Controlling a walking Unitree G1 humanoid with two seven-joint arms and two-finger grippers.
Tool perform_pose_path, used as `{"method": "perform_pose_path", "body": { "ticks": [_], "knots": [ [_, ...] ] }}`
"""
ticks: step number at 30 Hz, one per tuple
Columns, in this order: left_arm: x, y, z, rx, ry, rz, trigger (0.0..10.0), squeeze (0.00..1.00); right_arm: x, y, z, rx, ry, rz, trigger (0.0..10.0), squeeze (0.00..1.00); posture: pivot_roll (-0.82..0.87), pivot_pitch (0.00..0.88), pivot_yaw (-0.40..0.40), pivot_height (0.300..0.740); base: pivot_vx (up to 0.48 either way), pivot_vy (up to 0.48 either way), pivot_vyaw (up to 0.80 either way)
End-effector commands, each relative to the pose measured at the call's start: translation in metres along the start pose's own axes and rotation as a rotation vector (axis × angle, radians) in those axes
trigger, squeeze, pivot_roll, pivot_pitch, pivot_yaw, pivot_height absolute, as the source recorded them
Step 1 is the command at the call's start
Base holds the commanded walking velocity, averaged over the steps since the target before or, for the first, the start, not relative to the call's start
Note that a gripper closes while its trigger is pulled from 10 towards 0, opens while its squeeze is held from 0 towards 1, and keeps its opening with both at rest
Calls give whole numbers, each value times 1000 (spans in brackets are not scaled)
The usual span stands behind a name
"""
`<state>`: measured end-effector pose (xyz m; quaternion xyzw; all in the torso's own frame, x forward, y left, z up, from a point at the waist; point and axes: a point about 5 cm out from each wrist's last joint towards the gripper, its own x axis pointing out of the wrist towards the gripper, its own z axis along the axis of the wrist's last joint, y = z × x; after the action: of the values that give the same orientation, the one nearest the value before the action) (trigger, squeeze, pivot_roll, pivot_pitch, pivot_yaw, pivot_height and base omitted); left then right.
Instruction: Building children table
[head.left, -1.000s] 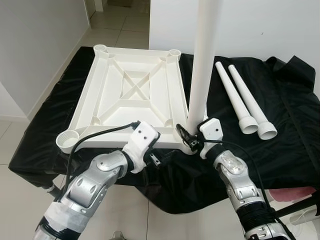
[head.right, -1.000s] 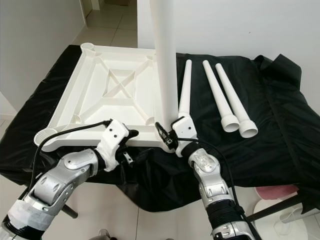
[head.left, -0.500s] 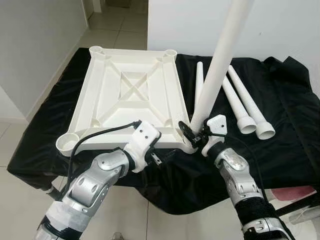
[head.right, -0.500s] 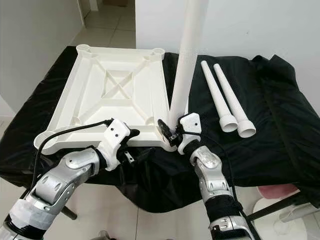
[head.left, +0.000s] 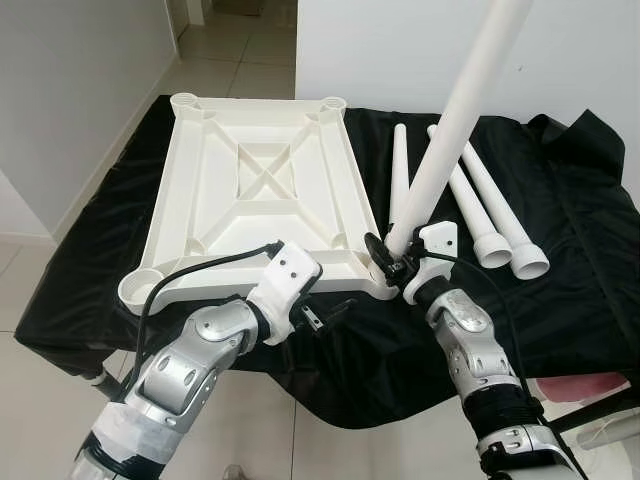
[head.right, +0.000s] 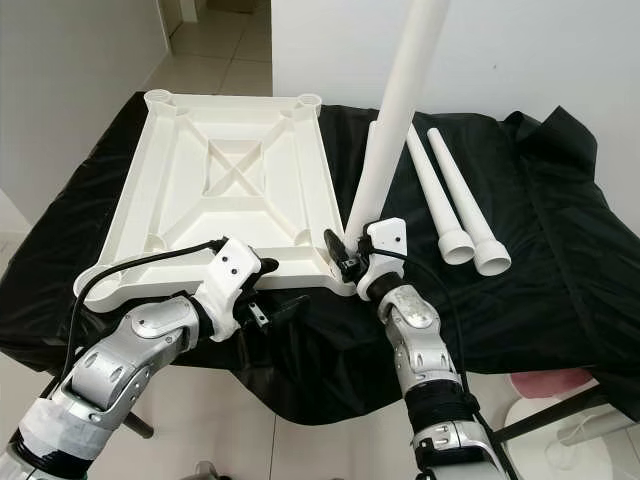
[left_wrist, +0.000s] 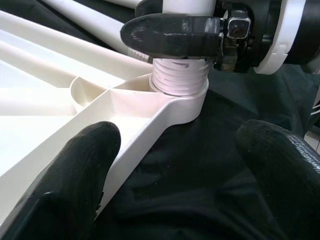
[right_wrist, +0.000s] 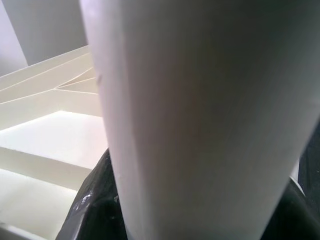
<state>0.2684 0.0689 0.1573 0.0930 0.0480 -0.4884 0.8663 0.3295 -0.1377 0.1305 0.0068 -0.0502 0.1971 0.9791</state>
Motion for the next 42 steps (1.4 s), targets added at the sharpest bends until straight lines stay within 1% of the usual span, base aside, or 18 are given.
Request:
{"method": "perform_pose_path", "body": {
  "ticks": [1, 2, 4, 7, 9, 10, 11, 12, 14, 15, 16, 18, 22, 24, 26, 32, 37, 42],
  "knots": [
    [0, -3, 1, 8, 2, -8, 10000, 0, -18, -1, -42, 29, 206, -52, 10000, 0, 59, 80, -41, 740, 0, 0, 0],
    [0, -3, 1, 8, 2, -8, 10000, 0, -18, -1, -42, 29, 206, -52, 10000, 0, 59, 80, -41, 740, 0, 0, 0],
    [0, -4, 1, 11, -1, -13, 10000, 0, -21, 5, -44, -9, 192, -39, 10000, 0, 59, 77, -40, 740, 0, 0, 0],
    [0, -4, 1, 13, -1, -15, 10000, 0, -22, 8, -45, -17, 186, -34, 10000, 0, 59, 77, -40, 740, 0, 0, 0],
    [0, -4, 1, 15, -1, -16, 10000, 0, -21, 10, -43, 0, 173, -52, 10000, 0, 57, 73, -41, 740, 0, 0, 0],
    [0, -5, 1, 15, 0, -18, 10000, 0, -20, 12, -42, 35, 158, -106, 10000, 0, 57, 72, -41, 740, 0, 0, 0],
    [0, -5, 1, 15, 0, -18, 10000, 0, -20, 12, -42, 35, 158, -106, 10000, 0, 57, 72, -41, 740, 0, 0, 0],
    [1, -5, 1, 15, 0, -19, 10000, 0, -19, 13, -41, 54, 151, -156, 10000, 0, 57, 72, -41, 740, 0, 0, 0],
    [1, -5, 1, 16, 0, -21, 10000, 0, -18, 13, -41, 69, 146, -207, 10000, 0, 57, 72, -41, 740, 0, 0, 0],
    [2, -6, 1, 18, -2, -23, 10000, 0, -17, 15, -40, 89, 134, -287, 10000, 0, 58, 67, -45, 740, 0, 0, 0],
    [2, -6, 1, 18, -3, -24, 10000, 0, -17, 17, -40, 104, 131, -330, 10000, 0, 58, 67, -45, 740, 0, 0, 0],
    [2, -6, 2, 18, -4, -24, 10000, 0, -17, 19, -40, 113, 129, -357, 10000, 0, 58, 67, -45, 740, 0, 0, 0],
    [2, -8, 1, 19, -4, -25, 10000, 0, -14, 37, -41, 159, 128, -371, 10000, 0, 65, 57, -54, 740, 0, 0, 0],
    [2, -8, 1, 19, -4, -25, 10000, 0, -14, 37, -41, 159, 128, -371, 10000, 0, 65, 57, -54, 740, 0, 0, 0],
    [3, -8, 1, 19, -5, -26, 10000, 0, -13, 41, -39, 162, 122, -357, 10000, 0, 65, 55, -56, 740, 0, 0, 0],
    [4, -7, 1, 23, -9, -22, 10000, 0, -6, 37, -31, 86, 120, -368, 10000, 0, 67, 39, -62, 740, 0, 0, 0],
    [5, -6, 1, 25, -11, -20, 10000, 0, 1, 36, -26, 81, 129, -373, 10000, 0, 66, 35, -63, 740, 0, 0, 0],
    [6, -6, 2, 28, -15, -19, 10000, 0, 4, 30, -27, 89, 139, -388, 10000, 0, 64, 29, -68, 740, 0, 0, 0]
  ]
}}
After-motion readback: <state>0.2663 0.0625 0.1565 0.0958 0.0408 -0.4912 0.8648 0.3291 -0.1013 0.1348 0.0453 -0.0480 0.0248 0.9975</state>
